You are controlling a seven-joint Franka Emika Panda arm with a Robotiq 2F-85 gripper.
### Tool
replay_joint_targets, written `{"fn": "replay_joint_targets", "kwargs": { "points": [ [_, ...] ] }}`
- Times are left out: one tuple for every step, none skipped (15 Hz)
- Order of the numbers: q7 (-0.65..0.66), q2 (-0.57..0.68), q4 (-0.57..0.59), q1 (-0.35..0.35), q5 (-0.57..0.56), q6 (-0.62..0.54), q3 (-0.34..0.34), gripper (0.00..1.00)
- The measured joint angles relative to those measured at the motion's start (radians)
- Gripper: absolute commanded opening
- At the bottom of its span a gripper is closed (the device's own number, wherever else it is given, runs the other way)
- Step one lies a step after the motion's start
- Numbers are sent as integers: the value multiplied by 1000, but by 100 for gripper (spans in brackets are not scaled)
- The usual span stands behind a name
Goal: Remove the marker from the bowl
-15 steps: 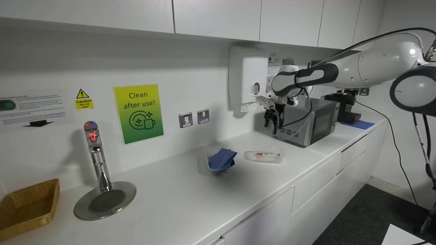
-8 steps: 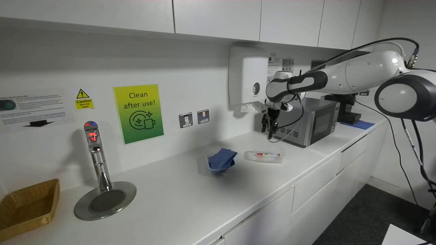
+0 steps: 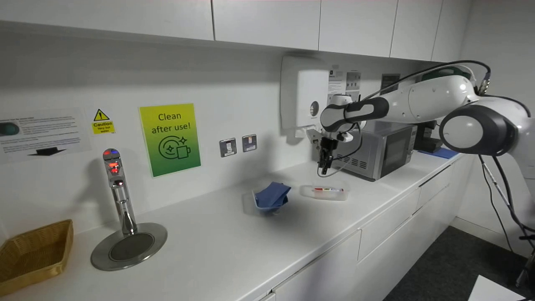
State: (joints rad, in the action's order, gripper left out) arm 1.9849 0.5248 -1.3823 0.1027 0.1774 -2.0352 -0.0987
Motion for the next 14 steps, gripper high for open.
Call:
{"fn": "replay_joint_targets", "kwargs": {
  "points": [
    [16, 20, 17, 0, 0, 0, -2, 78],
    [30, 40, 33, 0, 0, 0, -4, 78],
    [44, 60, 48, 0, 0, 1, -6, 78],
    [55, 79, 63, 0, 0, 1, -7, 78],
    [65, 96, 78, 0, 0, 3, -9, 79],
    [72, 112, 92, 0, 0, 5, -9, 78],
    [75, 124, 104, 0, 0, 9, -9, 78],
    [76, 131, 111, 0, 0, 12, -9, 73],
    [76, 134, 117, -1, 0, 17, -9, 71],
    [76, 134, 121, -2, 0, 25, -9, 70],
    [76, 133, 125, -4, 0, 33, -9, 70],
    [76, 131, 127, -7, 0, 38, -9, 77],
    [76, 130, 127, -10, 0, 43, -9, 76],
    [76, 129, 127, -13, 0, 48, -9, 79]
  ]
}}
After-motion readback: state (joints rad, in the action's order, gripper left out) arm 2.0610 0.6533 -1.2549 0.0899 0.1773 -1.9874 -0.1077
